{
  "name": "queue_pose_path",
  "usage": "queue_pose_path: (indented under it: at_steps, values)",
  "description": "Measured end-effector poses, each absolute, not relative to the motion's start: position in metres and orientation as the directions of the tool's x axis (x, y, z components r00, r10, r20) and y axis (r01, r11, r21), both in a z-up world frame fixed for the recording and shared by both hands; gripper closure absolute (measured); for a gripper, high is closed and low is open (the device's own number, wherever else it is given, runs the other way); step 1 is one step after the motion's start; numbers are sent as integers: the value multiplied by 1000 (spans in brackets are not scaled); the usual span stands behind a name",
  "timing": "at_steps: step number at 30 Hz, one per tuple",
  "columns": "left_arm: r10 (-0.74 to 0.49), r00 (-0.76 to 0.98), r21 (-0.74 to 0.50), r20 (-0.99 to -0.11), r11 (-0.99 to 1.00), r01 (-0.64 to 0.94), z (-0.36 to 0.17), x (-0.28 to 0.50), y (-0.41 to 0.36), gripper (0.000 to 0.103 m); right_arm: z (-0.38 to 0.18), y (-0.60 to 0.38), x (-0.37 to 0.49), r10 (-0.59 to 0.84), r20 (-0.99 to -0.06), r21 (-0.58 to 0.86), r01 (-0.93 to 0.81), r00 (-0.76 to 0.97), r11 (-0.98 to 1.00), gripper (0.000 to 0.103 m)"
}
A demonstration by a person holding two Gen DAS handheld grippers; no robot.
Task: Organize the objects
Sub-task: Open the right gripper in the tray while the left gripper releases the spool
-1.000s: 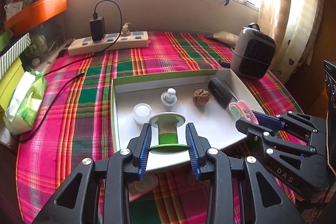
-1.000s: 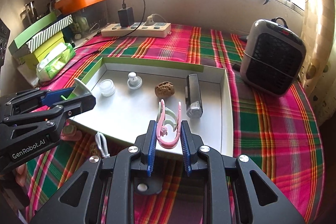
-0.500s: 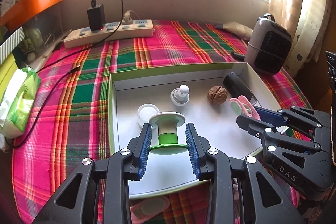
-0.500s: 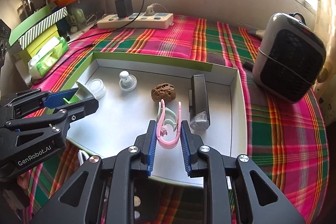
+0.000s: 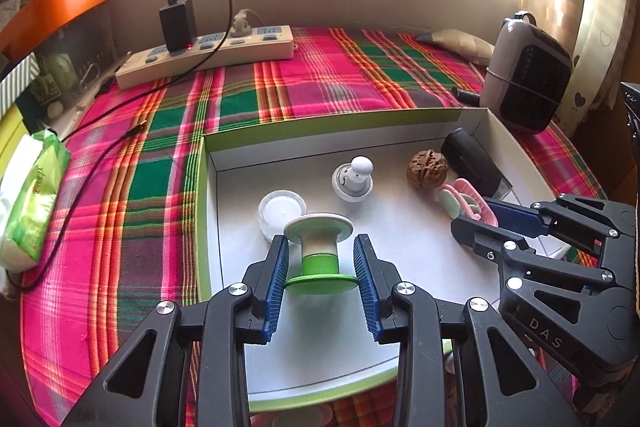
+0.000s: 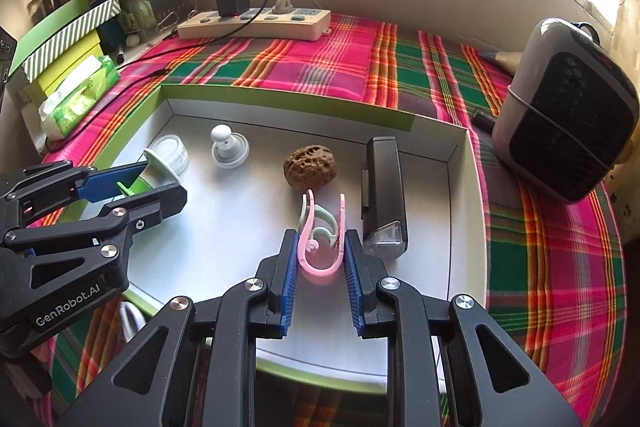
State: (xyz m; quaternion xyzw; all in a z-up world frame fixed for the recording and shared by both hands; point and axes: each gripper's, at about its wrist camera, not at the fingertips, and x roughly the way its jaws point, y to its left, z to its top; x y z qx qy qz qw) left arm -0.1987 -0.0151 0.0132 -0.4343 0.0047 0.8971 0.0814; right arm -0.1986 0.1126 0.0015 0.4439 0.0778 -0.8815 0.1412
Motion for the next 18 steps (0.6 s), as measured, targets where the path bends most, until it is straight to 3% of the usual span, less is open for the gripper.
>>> queue_pose_path:
  at_steps: [18]
  values:
    - [102,-617,-16,-780,-990,-143,10,-205,-7,71,2,113,-210,-170,-793,-29,315,-585,-949,79]
